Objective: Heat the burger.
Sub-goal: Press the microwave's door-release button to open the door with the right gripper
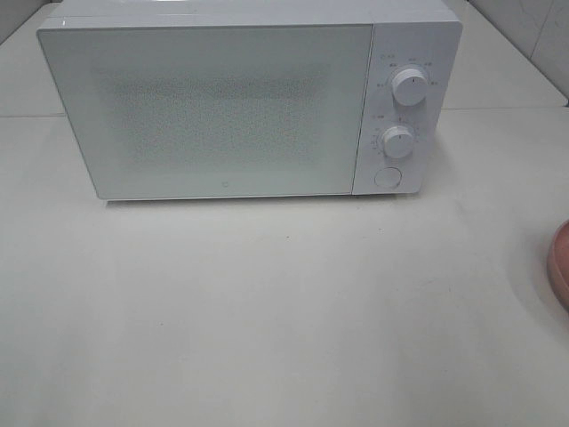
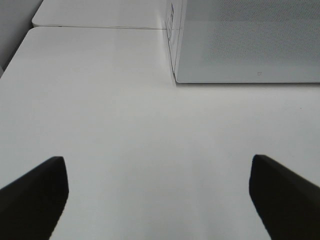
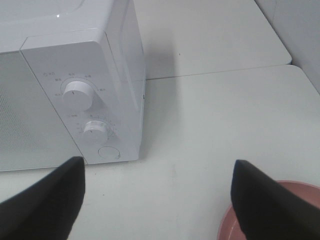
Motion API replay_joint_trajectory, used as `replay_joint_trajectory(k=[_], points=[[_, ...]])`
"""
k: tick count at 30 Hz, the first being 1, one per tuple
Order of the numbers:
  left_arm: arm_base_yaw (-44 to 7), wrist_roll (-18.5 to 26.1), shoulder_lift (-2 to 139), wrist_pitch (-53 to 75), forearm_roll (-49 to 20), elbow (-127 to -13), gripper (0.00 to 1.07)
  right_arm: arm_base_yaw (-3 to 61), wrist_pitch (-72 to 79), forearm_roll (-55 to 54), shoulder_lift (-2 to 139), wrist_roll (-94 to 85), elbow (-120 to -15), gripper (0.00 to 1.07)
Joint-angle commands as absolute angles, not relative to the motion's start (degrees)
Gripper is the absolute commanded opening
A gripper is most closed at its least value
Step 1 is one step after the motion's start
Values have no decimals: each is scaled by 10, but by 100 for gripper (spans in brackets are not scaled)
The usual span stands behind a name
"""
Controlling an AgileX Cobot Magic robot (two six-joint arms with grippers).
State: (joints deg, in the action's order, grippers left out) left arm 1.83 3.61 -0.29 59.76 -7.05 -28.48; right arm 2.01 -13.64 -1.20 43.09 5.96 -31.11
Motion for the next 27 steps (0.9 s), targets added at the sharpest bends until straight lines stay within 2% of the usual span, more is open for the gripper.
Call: replay_joint_trajectory(k=[1,12,17,27], points=[[21,36,-18,595,-76,-283,90,21,-73,-11,451,53,-288,75],[21,36,-18,595,-76,-283,90,22,97,-13,500,73,-215,75],[21,36,-18,595,-76,-283,90,22,217,-13,525,102,-174,72],[21,36,-18,595,-76,-283,90,32,338,-23,610,121,-139,69]])
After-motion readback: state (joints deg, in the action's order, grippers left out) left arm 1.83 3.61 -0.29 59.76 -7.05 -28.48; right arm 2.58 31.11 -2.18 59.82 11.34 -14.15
